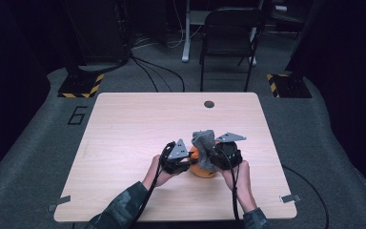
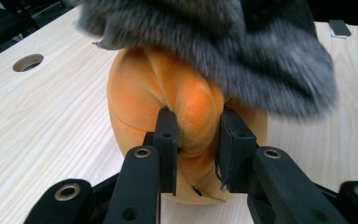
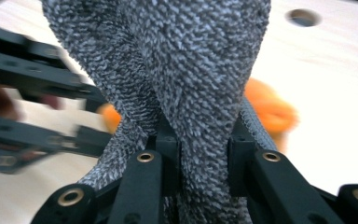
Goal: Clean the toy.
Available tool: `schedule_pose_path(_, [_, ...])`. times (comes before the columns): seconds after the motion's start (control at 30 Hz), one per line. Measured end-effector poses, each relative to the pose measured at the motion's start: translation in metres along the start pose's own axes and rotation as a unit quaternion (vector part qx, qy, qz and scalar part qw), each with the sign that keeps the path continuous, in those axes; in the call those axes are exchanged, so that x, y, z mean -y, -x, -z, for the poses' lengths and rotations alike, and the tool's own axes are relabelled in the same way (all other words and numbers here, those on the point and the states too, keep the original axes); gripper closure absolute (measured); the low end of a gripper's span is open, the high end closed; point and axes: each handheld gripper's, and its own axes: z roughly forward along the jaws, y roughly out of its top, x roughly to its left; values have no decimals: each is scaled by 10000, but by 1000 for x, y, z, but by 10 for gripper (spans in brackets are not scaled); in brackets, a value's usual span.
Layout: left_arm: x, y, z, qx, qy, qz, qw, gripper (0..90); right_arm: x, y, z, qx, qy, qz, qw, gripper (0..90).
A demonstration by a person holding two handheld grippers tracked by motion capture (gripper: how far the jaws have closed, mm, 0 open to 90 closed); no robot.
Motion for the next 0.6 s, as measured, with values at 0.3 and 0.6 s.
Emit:
schedule_pose_path(0.3, [2, -3, 0, 45, 22, 21, 10000, 718, 12, 41, -1, 587, -62, -429, 9973, 721])
schedule_pose_path(0.6, [2, -2, 2, 50, 44, -29, 10000, 713, 17, 65, 7, 479, -24, -789, 9957, 718])
